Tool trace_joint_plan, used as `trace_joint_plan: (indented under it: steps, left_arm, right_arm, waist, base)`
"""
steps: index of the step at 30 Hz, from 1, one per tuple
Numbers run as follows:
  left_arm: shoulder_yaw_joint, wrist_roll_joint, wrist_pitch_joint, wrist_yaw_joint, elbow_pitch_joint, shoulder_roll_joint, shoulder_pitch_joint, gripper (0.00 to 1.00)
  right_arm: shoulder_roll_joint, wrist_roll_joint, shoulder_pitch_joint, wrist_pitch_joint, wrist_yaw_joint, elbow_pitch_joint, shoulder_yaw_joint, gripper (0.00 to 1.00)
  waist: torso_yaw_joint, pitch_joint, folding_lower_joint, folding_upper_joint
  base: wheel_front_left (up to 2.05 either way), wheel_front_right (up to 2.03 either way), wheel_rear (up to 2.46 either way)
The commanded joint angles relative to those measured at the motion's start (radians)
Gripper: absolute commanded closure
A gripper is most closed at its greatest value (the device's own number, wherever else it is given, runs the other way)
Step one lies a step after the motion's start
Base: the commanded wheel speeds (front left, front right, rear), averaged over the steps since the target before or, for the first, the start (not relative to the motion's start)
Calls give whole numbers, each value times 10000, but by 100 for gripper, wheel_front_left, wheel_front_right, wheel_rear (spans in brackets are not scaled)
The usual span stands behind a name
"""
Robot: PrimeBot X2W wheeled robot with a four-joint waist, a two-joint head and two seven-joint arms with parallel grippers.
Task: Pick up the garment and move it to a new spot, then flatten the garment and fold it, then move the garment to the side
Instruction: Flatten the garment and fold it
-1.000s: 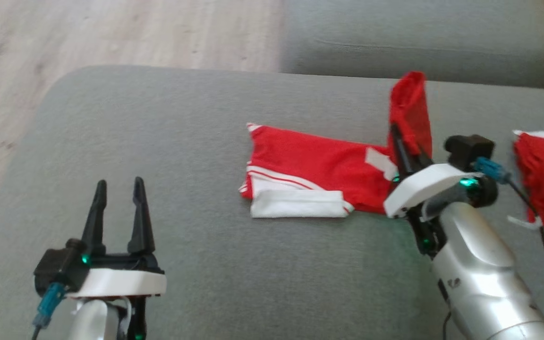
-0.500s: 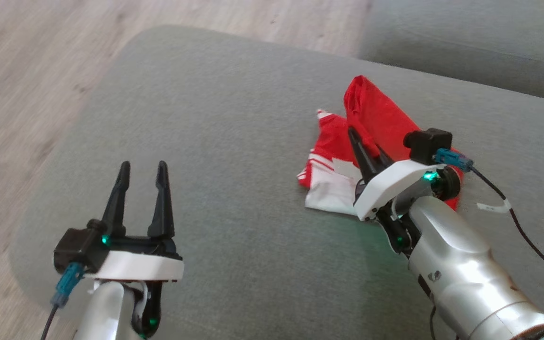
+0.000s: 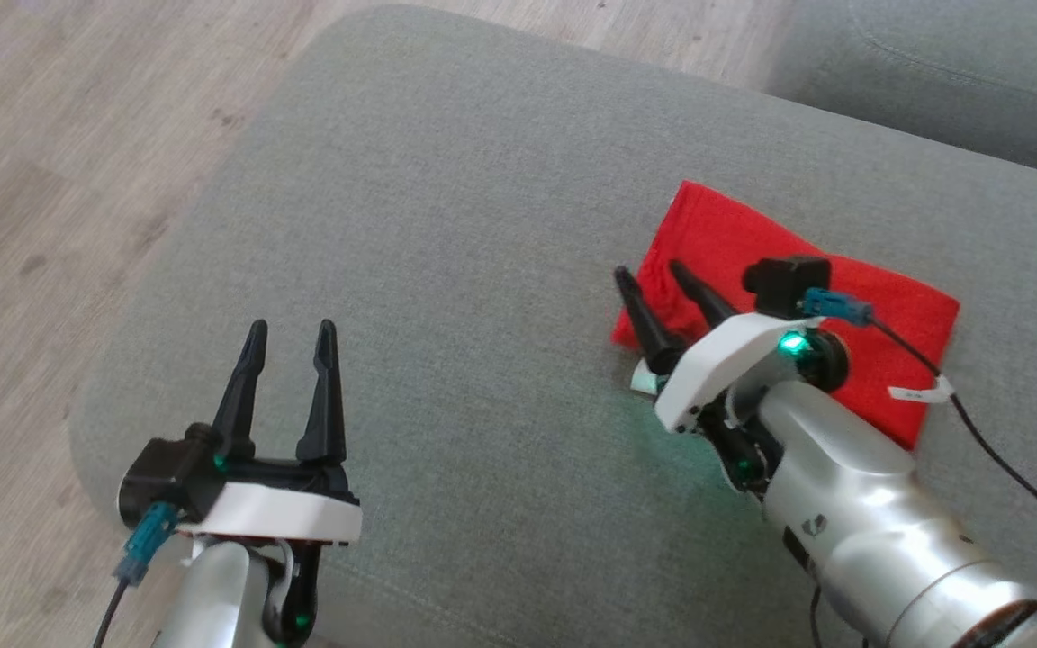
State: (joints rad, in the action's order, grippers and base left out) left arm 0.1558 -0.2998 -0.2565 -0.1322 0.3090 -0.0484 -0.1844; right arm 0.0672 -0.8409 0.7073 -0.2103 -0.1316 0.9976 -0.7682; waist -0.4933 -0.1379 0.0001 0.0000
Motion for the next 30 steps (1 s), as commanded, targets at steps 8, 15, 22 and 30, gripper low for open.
trace_joint_plan:
  steps: [8, 15, 22, 30]
  left_arm:
    - [-619, 64, -53, 15, -329, -196, -465, 0]
    - [-1030, 117, -53, 15, -481, -264, -316, 0]
    - [-1504, 185, -53, 15, -674, -229, 14, 0]
    - [-2206, 315, -53, 19, -864, -122, 539, 0]
  right_arm:
    - [-169, -283, 804, -494, 9, -150, -384, 0]
    - [-112, 2460, 987, -511, 9, -425, 1983, 0]
    - [230, 5724, -936, -513, 9, -2492, 5013, 0]
    - [-105, 7603, -3202, -514, 9, -5058, 6911, 0]
  waist:
    - [920, 458, -1, 0]
    - [1867, 696, -1, 0]
    - [2914, 887, -1, 0]
    - [3980, 1027, -1, 0]
  base:
    - [0, 0, 0]
    - [0, 0, 0]
    - [0, 0, 0]
    - [0, 0, 0]
